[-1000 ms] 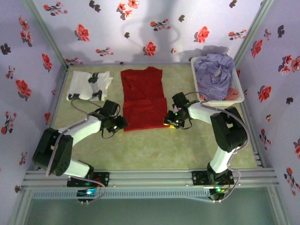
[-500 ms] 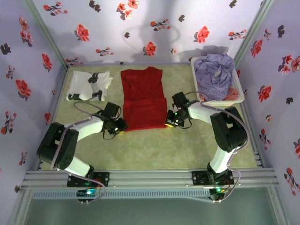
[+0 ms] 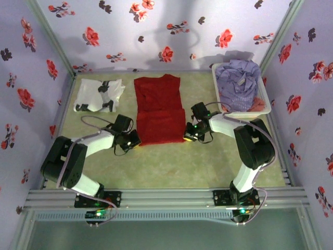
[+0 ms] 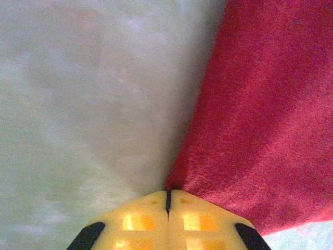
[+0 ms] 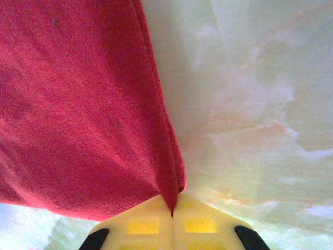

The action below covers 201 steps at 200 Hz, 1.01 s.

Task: Fold and stack the t-shirts

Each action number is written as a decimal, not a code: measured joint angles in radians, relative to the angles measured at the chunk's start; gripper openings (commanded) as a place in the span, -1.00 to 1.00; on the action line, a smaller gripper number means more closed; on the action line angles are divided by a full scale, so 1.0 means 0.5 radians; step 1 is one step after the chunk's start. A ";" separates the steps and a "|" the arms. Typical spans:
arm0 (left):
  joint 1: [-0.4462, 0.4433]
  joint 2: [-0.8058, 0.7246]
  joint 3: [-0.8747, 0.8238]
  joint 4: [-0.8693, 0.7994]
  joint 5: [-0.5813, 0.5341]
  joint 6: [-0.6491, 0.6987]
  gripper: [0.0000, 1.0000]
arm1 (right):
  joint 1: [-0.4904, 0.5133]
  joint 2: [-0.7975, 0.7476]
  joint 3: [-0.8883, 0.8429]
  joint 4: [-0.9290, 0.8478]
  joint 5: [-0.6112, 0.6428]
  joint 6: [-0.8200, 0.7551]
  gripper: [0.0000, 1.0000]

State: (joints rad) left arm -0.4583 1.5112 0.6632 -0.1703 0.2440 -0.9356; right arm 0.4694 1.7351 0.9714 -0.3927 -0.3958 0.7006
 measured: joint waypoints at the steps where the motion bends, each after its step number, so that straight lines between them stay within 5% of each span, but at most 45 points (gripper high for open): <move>1: -0.005 -0.002 -0.001 0.001 0.000 0.001 -1.00 | 0.001 -0.005 -0.003 -0.001 0.000 0.000 -1.00; 81: -0.237 -0.589 -0.347 -0.220 -0.071 -0.054 -1.00 | 0.148 -0.364 -0.382 -0.063 -0.004 0.053 -1.00; 152: -0.818 -1.321 -0.491 -0.751 -0.287 -0.526 -1.00 | 0.546 -1.151 -0.789 -0.235 0.045 0.452 -1.00; 201: -0.956 -1.299 -0.256 -1.053 -0.415 -0.653 -1.00 | 0.593 -1.538 -0.807 -0.461 0.155 0.608 -1.00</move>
State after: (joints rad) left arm -0.9363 0.8616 0.5354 -0.6968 0.0364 -1.2621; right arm 0.7658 0.9661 0.5678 -0.6231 -0.3183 1.0046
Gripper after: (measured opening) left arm 0.067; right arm 0.065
